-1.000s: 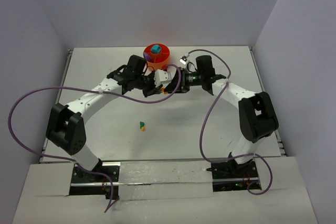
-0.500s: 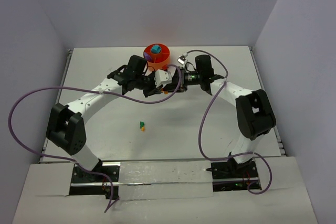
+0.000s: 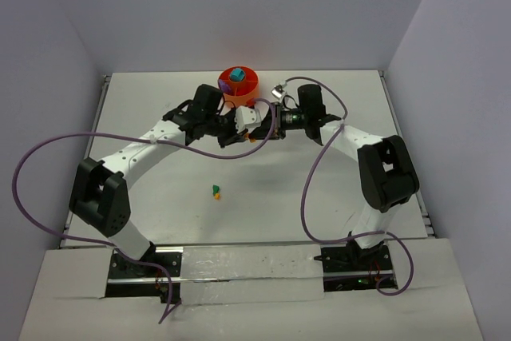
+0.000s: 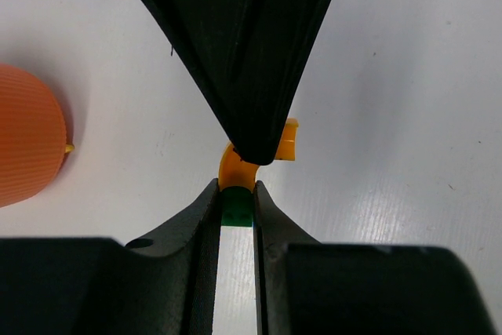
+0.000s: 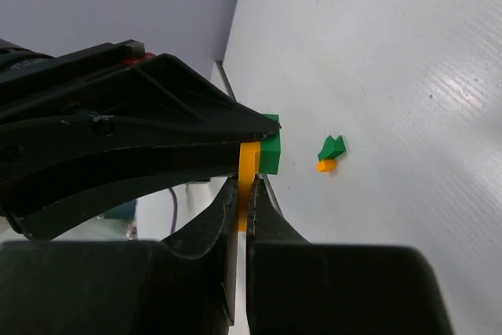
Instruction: Sort the legos into containers by color
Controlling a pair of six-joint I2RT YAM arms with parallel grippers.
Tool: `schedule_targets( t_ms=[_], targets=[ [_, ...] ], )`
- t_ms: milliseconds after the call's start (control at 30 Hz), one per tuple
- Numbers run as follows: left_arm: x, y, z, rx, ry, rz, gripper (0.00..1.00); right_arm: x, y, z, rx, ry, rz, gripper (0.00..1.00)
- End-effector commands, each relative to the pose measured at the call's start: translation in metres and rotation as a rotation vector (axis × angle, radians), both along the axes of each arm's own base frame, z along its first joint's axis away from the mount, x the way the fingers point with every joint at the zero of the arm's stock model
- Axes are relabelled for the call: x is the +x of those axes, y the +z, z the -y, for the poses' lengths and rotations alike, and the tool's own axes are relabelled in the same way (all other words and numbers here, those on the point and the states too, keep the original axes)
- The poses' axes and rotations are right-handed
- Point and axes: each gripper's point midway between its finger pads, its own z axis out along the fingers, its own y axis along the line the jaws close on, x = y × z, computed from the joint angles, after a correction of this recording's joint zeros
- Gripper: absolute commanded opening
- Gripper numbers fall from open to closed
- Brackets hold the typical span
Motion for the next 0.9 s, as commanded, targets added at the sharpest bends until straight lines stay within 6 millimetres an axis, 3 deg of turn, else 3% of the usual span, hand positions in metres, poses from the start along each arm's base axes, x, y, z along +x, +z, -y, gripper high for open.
schedule_targets(
  t_ms=[0, 233, 367, 667, 867],
  targets=[
    [0.012, 0.005, 0.0, -0.017, 0.043, 0.076, 0.0, -0.021, 0.053, -0.008, 0.181, 0.128, 0.105, 0.0],
    [0.018, 0.002, -0.004, -0.002, 0.067, 0.106, 0.0, -0.026, 0.085, -0.004, 0.323, 0.139, 0.101, 0.0],
    [-0.001, -0.005, 0.0, 0.0, -0.013, 0.032, 0.0, -0.025, 0.094, -0.003, 0.334, 0.151, 0.167, 0.0],
    [-0.011, -0.015, -0.002, 0.014, -0.046, -0.017, 0.0, -0.026, 0.101, 0.002, 0.33, 0.177, 0.188, 0.0],
    [0.005, -0.021, -0.013, 0.074, 0.006, 0.065, 0.0, -0.022, 0.09, 0.002, 0.279, 0.149, 0.17, 0.0]
  ],
)
